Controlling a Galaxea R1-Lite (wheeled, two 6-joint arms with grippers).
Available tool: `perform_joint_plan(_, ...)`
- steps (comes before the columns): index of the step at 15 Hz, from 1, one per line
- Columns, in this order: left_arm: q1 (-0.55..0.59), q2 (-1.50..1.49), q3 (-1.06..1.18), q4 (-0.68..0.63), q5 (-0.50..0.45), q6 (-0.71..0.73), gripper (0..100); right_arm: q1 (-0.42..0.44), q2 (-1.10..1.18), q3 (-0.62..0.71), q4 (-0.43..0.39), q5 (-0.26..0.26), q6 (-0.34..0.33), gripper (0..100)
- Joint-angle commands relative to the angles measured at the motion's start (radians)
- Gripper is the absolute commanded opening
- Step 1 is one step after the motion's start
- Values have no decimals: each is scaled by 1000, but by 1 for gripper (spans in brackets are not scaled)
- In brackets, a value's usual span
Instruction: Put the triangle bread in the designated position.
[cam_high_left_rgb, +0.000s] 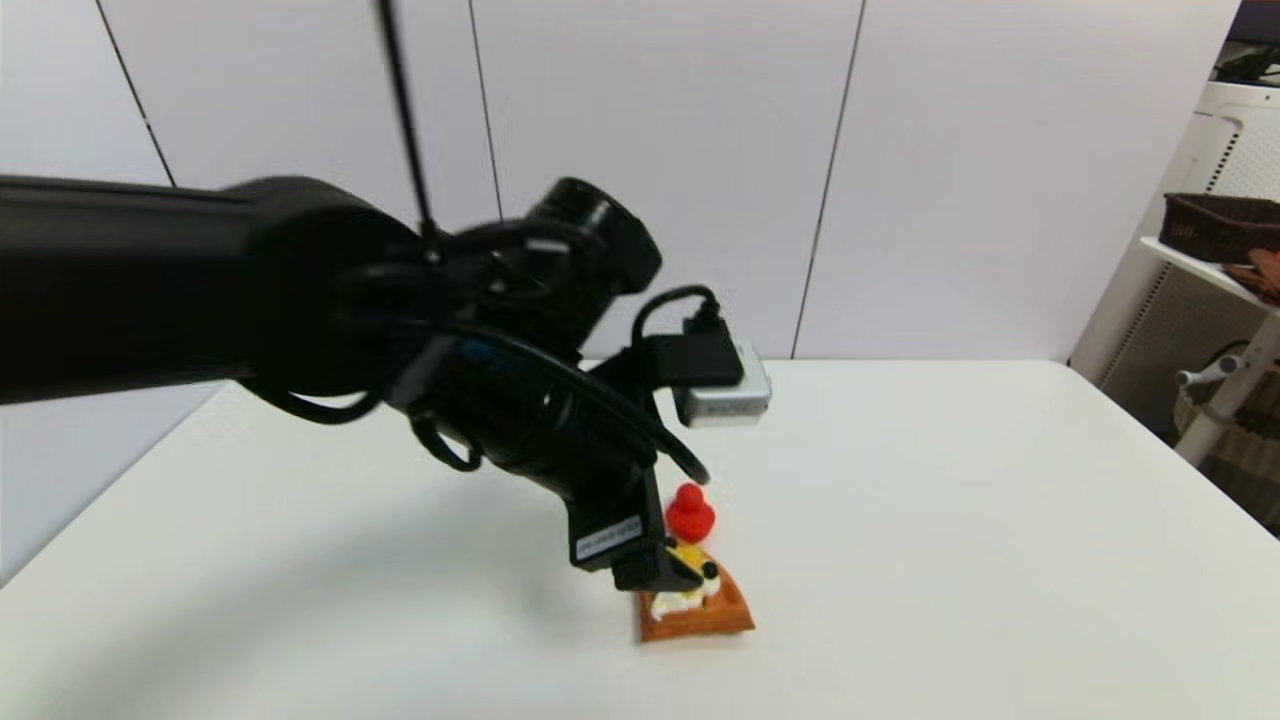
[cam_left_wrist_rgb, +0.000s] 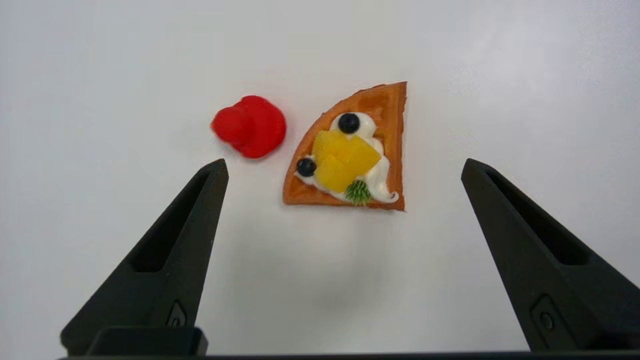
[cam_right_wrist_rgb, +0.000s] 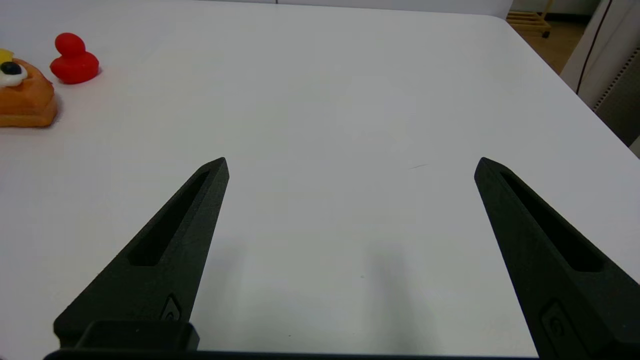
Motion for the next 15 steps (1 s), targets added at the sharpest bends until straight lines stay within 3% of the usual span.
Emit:
perform_joint_plan(1, 217, -299, 71, 11, 31, -82, 100, 0, 0, 0, 0, 1, -1, 100)
perform_joint_plan(7, 573, -604, 309, -61, 28, -142, 100, 0, 0, 0, 0, 1, -1, 100)
perform_joint_plan(10, 631, -752, 498, -208, 30, -255, 100, 0, 0, 0, 0, 1, -1, 100)
perform_joint_plan(15, 713, -1028, 897, -564, 28, -421, 100, 0, 0, 0, 0, 1, -1, 100)
